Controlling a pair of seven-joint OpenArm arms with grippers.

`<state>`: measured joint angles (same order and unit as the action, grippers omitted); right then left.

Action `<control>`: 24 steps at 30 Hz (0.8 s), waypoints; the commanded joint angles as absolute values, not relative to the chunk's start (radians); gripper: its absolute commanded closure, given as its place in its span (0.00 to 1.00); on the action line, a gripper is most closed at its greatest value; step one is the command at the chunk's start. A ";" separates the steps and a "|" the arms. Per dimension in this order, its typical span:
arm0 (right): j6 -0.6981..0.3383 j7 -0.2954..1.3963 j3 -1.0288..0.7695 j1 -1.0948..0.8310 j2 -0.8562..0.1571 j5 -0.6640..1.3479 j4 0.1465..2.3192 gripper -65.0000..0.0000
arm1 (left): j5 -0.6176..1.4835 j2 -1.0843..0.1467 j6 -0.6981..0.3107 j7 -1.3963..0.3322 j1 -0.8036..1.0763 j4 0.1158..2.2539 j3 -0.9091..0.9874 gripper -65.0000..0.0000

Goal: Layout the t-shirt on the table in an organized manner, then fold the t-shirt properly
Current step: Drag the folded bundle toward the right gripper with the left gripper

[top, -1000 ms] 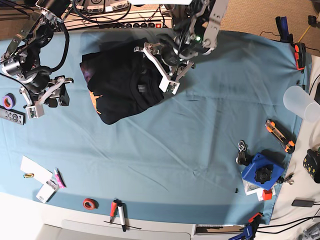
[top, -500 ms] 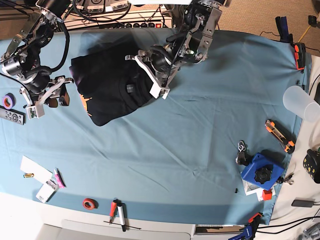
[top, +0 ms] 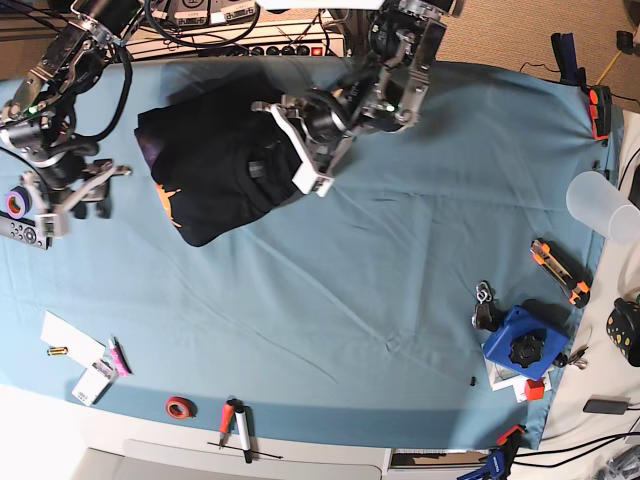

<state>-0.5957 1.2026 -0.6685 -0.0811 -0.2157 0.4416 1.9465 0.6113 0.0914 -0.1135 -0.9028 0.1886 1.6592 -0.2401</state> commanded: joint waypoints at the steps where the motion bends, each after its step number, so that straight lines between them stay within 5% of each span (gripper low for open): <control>1: -0.582 1.170 -0.694 -0.065 -0.233 0.447 1.964 0.62 | 0.638 0.094 -0.132 -0.894 0.180 1.689 -0.204 1.00; 10: -0.565 1.156 -0.819 -0.064 -0.269 0.456 1.963 0.62 | 0.855 -0.066 -0.366 -0.978 0.179 1.700 0.065 1.00; 16: -0.559 1.144 -0.819 -0.064 -0.286 0.459 1.963 0.62 | 0.902 -0.195 -0.368 -0.996 0.155 1.700 0.070 1.00; 24: -0.553 1.144 -0.818 -0.064 -0.286 0.505 1.963 0.62 | 0.917 -0.176 -0.406 -0.996 0.065 1.700 -0.010 1.00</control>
